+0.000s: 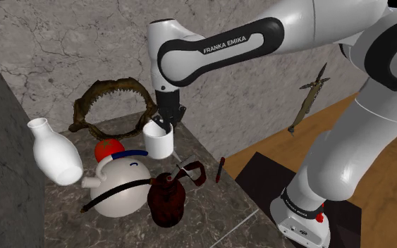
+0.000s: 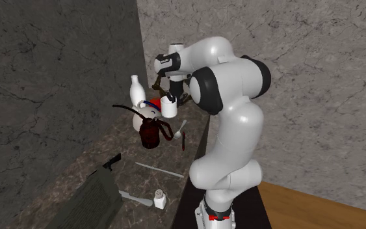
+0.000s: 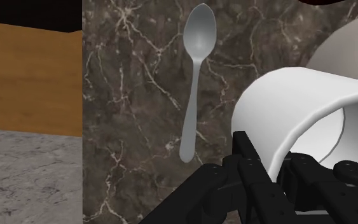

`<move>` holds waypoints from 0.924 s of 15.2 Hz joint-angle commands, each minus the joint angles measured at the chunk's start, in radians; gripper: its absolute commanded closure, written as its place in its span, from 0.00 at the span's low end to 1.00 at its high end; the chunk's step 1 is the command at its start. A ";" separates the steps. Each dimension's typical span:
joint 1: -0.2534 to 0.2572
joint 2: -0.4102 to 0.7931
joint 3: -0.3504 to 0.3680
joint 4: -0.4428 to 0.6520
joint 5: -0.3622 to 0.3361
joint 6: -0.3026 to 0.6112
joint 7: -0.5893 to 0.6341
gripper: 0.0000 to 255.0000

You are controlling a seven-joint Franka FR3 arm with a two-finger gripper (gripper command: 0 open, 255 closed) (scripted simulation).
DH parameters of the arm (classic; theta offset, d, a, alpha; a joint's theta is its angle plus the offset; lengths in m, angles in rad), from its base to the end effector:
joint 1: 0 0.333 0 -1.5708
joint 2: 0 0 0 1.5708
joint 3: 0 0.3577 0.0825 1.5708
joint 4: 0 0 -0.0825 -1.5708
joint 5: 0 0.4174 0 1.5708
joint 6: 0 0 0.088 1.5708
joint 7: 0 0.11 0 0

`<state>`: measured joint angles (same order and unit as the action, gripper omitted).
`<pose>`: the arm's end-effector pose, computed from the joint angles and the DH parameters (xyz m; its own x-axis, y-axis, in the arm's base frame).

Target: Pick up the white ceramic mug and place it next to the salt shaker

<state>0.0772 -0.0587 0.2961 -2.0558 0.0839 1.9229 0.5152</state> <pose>0.5143 0.2104 0.4799 0.9803 -0.1727 -0.0964 -0.1747 -0.9845 -0.0134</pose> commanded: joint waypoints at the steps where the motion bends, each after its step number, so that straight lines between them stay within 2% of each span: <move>1: 0.000 -0.009 0.000 0.018 0.002 -0.027 0.001 1.00; 12: -0.002 -0.030 -0.004 0.140 0.004 -0.169 0.005 1.00; 14: 0.005 -0.107 -0.001 0.059 0.028 -0.162 0.007 1.00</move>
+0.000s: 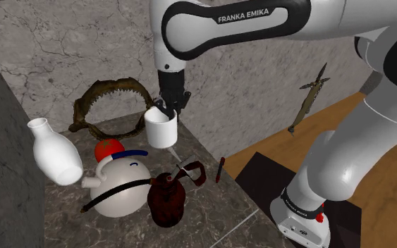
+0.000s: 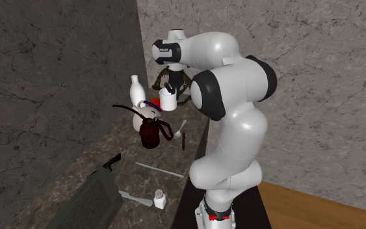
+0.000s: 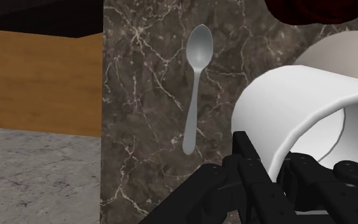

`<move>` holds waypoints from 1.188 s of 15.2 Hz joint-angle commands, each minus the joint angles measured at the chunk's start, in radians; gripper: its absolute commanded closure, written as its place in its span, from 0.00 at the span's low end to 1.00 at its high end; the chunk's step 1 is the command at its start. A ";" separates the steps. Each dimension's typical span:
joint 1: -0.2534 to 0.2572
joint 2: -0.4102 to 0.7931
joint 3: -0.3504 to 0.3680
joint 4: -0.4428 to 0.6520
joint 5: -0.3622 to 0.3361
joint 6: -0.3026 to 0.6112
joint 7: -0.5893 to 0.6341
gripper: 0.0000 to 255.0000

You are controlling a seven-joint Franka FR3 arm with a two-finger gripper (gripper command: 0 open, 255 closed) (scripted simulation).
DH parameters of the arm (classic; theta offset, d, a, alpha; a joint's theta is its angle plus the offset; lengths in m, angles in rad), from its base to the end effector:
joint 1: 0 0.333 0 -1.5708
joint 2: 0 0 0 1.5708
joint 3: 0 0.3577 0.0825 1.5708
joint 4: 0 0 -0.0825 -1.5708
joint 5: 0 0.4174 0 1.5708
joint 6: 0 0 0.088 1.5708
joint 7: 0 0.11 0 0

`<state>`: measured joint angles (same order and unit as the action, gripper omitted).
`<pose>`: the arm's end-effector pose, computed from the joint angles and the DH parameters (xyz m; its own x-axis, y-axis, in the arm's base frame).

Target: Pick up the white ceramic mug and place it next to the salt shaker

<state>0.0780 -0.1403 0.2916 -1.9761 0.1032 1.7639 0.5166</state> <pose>0.4951 0.2097 0.5498 0.9802 -0.1727 -0.0969 -0.1747 -0.9845 -0.0130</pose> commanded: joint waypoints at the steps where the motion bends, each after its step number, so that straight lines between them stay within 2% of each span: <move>1: 0.010 -0.064 0.005 -0.059 0.020 -0.001 0.007 1.00; 9: 0.071 -0.366 0.020 -0.321 0.114 -0.030 0.033 1.00; 18: 0.181 -0.703 0.050 -0.528 0.219 -0.147 0.114 1.00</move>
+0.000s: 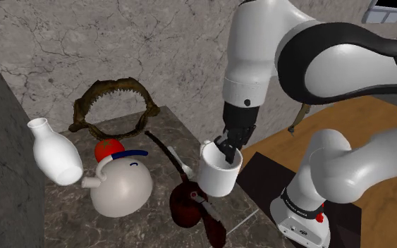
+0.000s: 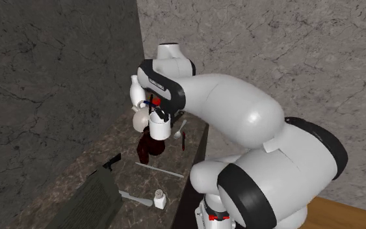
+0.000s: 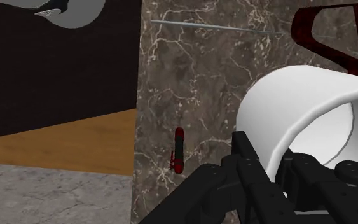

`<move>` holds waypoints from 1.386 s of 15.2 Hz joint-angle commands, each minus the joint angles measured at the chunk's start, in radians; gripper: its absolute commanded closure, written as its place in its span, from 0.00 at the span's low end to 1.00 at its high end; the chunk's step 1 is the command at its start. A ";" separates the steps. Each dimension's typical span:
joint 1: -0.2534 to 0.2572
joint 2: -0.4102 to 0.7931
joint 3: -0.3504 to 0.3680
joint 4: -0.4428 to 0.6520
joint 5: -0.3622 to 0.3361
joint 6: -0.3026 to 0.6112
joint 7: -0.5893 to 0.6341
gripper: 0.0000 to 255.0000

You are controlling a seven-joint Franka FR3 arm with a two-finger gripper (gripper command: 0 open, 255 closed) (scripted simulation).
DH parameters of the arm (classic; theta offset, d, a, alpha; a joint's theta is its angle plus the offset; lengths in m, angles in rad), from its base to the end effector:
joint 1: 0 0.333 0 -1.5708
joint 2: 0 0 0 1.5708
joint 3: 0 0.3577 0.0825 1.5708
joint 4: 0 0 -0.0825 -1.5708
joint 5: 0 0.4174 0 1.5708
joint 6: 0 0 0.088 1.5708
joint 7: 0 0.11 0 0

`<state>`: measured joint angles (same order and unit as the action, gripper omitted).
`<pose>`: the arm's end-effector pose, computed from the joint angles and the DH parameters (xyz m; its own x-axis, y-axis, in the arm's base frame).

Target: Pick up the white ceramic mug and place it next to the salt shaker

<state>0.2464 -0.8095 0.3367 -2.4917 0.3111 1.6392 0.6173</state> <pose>0.2373 0.2200 0.5433 0.9806 -0.1722 -0.0939 -0.1744 -0.9846 -0.0150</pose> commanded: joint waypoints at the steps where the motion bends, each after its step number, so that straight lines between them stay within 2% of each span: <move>1: 0.028 -0.071 0.009 -0.030 0.024 -0.040 0.027 1.00; 11: 0.189 -0.408 0.086 -0.133 0.168 -0.247 0.211 1.00; 21: 0.341 -0.645 0.212 -0.109 0.368 -0.447 0.468 1.00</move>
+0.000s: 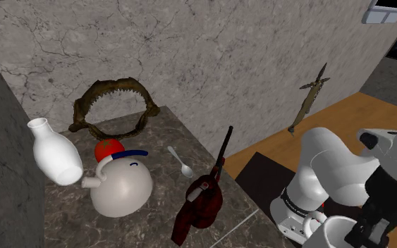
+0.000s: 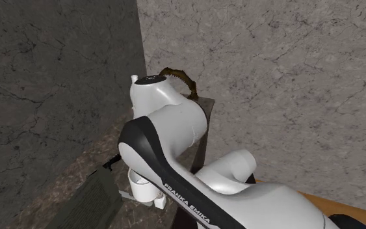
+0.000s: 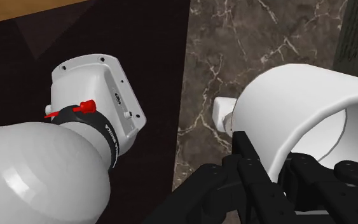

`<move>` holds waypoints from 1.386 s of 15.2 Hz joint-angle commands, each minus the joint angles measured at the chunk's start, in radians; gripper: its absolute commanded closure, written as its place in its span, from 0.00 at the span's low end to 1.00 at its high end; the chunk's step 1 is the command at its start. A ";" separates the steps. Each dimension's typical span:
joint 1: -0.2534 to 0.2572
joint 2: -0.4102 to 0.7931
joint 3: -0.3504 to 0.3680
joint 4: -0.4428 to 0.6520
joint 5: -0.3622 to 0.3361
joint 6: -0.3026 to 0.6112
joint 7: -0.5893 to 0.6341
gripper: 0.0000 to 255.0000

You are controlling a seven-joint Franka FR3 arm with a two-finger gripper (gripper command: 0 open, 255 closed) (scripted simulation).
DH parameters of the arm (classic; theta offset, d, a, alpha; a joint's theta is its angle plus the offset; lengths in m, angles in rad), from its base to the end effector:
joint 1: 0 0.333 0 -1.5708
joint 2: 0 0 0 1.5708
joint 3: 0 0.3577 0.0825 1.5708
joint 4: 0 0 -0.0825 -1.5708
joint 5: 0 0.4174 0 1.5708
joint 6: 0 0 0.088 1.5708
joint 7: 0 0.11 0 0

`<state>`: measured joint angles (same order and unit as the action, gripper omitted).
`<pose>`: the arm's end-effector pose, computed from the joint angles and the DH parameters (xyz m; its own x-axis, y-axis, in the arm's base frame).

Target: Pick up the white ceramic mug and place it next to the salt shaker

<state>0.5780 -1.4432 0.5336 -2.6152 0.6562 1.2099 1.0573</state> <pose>-0.0538 0.2273 0.5358 0.9805 -0.1720 -0.0952 -0.1741 -0.9846 -0.0139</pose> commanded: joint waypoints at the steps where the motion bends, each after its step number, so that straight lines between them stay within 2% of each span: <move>1: 0.021 -0.028 0.029 0.023 0.047 -0.035 0.056 1.00; 4: 0.054 -0.075 0.075 0.059 0.124 -0.085 0.148 1.00; 21: 0.146 -0.224 0.251 -0.162 0.290 -0.011 0.148 1.00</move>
<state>0.7186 -1.6605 0.7712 -2.7654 0.9335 1.1935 1.2060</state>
